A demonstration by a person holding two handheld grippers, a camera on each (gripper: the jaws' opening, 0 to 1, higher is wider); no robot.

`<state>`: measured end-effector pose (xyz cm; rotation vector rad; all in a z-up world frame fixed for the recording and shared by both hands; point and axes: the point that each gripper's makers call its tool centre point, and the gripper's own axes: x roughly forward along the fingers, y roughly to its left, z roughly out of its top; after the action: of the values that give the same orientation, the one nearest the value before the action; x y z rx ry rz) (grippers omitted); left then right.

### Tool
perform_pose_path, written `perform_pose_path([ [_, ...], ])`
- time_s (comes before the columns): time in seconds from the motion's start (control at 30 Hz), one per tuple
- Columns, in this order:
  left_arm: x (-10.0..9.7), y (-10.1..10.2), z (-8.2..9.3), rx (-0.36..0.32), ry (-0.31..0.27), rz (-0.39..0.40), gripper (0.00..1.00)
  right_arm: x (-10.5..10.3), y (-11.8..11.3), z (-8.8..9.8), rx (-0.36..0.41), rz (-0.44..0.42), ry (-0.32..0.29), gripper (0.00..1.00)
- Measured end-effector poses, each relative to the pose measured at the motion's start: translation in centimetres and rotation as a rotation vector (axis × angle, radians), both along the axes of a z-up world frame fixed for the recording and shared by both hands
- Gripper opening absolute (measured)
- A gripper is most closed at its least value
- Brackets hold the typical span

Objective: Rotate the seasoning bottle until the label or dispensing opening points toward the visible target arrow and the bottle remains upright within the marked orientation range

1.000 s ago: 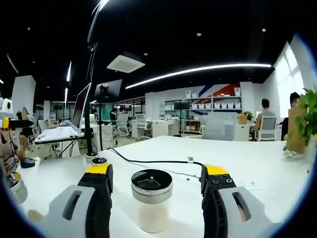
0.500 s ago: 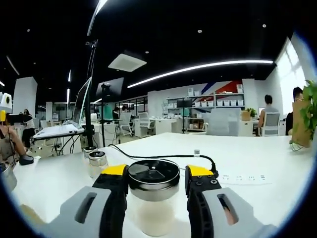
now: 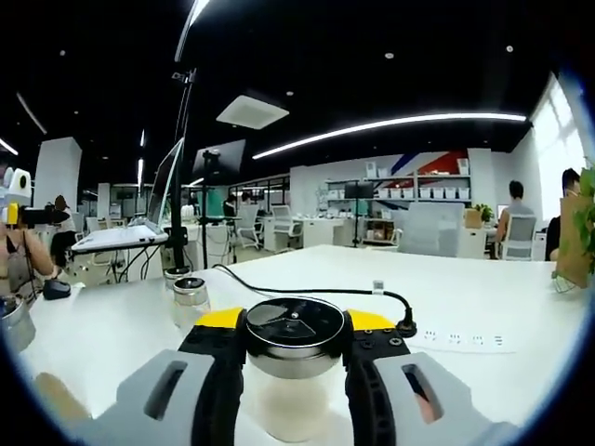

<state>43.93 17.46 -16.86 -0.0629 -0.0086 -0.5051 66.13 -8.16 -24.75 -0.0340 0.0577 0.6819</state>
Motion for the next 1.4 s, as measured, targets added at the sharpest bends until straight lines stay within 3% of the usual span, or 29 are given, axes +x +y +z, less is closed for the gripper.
perform_pose_path([
  [0.93,0.4,0.0,-0.5,0.017,0.016,-0.003,0.97,0.8,-0.5,0.2,0.042,-0.051,-0.041,0.40],
  [1.4,0.4,-0.2,-0.6,0.019,0.019,-0.005,0.97,0.9,-0.7,0.6,0.026,-0.053,-0.052,0.39],
])
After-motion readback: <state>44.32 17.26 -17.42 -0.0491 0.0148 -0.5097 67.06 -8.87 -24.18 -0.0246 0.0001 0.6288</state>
